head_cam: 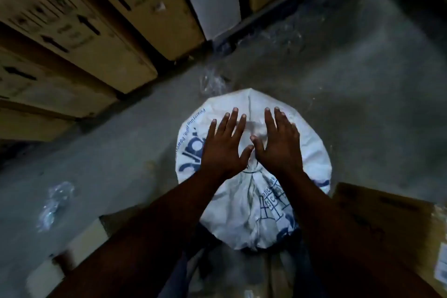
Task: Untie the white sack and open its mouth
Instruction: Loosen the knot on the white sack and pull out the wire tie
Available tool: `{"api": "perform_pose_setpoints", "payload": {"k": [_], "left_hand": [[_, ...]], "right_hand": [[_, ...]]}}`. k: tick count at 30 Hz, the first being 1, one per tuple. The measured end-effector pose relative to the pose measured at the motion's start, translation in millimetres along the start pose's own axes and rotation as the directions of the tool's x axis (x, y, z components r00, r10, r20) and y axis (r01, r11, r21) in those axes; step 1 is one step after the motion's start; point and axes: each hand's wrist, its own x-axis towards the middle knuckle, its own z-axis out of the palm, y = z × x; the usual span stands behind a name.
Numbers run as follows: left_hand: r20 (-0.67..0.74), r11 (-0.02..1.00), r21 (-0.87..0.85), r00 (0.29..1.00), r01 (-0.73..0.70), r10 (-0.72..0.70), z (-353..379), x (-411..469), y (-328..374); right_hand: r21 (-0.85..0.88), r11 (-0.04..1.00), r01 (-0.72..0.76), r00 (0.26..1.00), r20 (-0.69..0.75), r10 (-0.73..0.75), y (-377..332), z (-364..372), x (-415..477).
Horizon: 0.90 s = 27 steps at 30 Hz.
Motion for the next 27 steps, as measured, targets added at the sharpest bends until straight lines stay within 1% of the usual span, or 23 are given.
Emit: {"api": "perform_pose_setpoints", "payload": {"k": [1, 4, 6, 9, 12, 15, 17, 19, 20, 21, 23, 25, 26, 27], "left_hand": [[0.037, 1.0, 0.007, 0.999, -0.005, 0.005, 24, -5, 0], [0.069, 0.999, 0.035, 0.997, 0.014, -0.017, 88, -18, -3], [0.043, 1.0, 0.026, 0.999, -0.003, 0.002, 118, -15, -3], [-0.021, 0.996, 0.057, 0.998, -0.061, 0.063, 154, 5, -13], [-0.06, 0.994, 0.042, 0.993, -0.102, 0.105, 179, 20, -23], [-0.102, 0.994, 0.043, 0.989, -0.105, 0.109, 197, 24, -32], [-0.121, 0.995, 0.041, 0.988, -0.089, 0.094, 204, 16, -35], [-0.152, 0.997, 0.03, 0.986, -0.064, 0.068, 204, -1, -34], [-0.153, 0.999, 0.008, 0.987, -0.044, 0.044, 203, -8, -33], [-0.164, 1.0, -0.017, 0.986, -0.017, 0.014, 200, -20, -31], [-0.191, 0.994, -0.089, 0.978, 0.062, -0.078, 196, -44, -27], [-0.231, 0.96, -0.204, 0.943, 0.194, -0.24, 189, -61, -19], [-0.223, 0.923, -0.268, 0.914, 0.276, -0.338, 186, -69, -15], [-0.173, 0.858, -0.368, 0.88, 0.36, -0.443, 183, -74, -11]], "right_hand": [[0.015, 1.0, -0.001, 1.0, 0.018, 0.001, 10, 19, -5], [0.039, 0.998, -0.049, 0.996, 0.079, 0.046, 37, 70, -19], [0.098, 0.993, -0.061, 0.995, 0.088, 0.052, 51, 96, -21], [0.193, 0.981, -0.025, 1.0, 0.018, 0.022, 72, 127, -9], [0.292, 0.956, -0.016, 1.0, -0.018, 0.023, 78, 150, 3], [0.292, 0.956, -0.006, 0.995, -0.093, 0.035, 83, 165, 9], [0.314, 0.946, -0.079, 0.987, -0.107, 0.118, 80, 169, 1], [0.381, 0.899, -0.217, 0.961, -0.078, 0.265, 76, 172, -16], [0.413, 0.868, -0.277, 0.945, -0.048, 0.325, 74, 171, -25], [0.429, 0.85, -0.305, 0.936, -0.03, 0.351, 73, 171, -37], [0.414, 0.853, -0.318, 0.94, 0.025, 0.339, 73, 169, -59], [0.352, 0.883, -0.31, 0.951, 0.096, 0.295, 73, 162, -72], [0.346, 0.889, -0.3, 0.954, 0.11, 0.279, 71, 158, -77], [0.362, 0.884, -0.295, 0.956, 0.111, 0.273, 68, 155, -81]]}}
